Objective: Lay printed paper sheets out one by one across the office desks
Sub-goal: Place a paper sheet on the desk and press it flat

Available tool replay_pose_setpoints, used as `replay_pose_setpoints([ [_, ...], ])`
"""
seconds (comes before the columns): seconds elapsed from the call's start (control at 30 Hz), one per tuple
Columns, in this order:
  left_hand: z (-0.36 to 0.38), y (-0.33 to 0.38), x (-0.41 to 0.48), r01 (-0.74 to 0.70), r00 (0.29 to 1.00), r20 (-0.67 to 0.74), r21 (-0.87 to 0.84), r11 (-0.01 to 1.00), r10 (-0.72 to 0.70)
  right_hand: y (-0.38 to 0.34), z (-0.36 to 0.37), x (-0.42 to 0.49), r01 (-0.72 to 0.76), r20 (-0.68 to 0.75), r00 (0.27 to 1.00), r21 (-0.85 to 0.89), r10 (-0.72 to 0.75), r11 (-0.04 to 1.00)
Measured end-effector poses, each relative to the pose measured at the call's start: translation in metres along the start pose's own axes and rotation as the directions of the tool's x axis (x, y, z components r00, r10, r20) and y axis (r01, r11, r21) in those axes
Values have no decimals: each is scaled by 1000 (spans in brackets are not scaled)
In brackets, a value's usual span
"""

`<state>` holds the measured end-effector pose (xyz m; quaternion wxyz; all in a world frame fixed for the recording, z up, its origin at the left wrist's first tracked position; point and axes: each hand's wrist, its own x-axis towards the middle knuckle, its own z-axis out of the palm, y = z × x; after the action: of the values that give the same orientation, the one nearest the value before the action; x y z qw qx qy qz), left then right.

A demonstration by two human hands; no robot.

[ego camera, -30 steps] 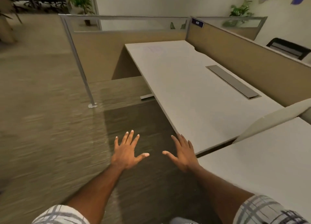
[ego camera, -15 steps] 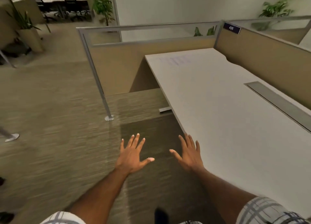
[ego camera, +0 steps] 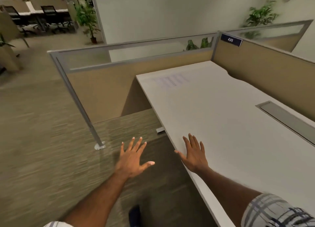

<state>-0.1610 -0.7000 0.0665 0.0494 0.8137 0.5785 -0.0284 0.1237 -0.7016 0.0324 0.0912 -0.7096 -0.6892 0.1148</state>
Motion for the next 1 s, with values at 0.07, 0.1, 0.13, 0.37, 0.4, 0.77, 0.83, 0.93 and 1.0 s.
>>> replay_pose_setpoints([
  [0.07, 1, -13, 44, -49, 999, -11, 7, 999, 49, 1, 6, 30, -35, -7, 999, -9, 35, 999],
  [0.1, 1, -20, 66, -68, 998, -10, 14, 998, 68, 1, 9, 45, -52, -12, 999, -13, 52, 999],
  [0.13, 2, -26, 88, -89, 996, -3, 17, 996, 89, 1, 11, 58, -77, -17, 997, -12, 77, 997],
  [0.37, -18, -62, 224, -272, 962, -3, -14, 962, 272, -6, 3, 135, -261, -53, 963, 42, 263, 964],
  [0.4, -22, -67, 241, -301, 954, -6, -11, 954, 301, -6, 0, 146, -286, -58, 956, 43, 288, 957],
  [0.77, -35, -82, 409, -405, 914, 26, 7, 914, 405, 15, -8, 258, -390, -74, 916, 71, 395, 918],
  [0.83, -36, -81, 438, -425, 905, 13, 26, 905, 424, 23, -5, 289, -401, -84, 908, 105, 410, 910],
  [0.93, -44, -88, 475, -464, 886, 3, 39, 885, 464, 21, -4, 335, -423, -70, 896, 161, 438, 892],
  [1.0, -51, -94, 501, -485, 873, -22, 61, 873, 486, 17, -4, 360, -413, -80, 898, 189, 433, 891],
])
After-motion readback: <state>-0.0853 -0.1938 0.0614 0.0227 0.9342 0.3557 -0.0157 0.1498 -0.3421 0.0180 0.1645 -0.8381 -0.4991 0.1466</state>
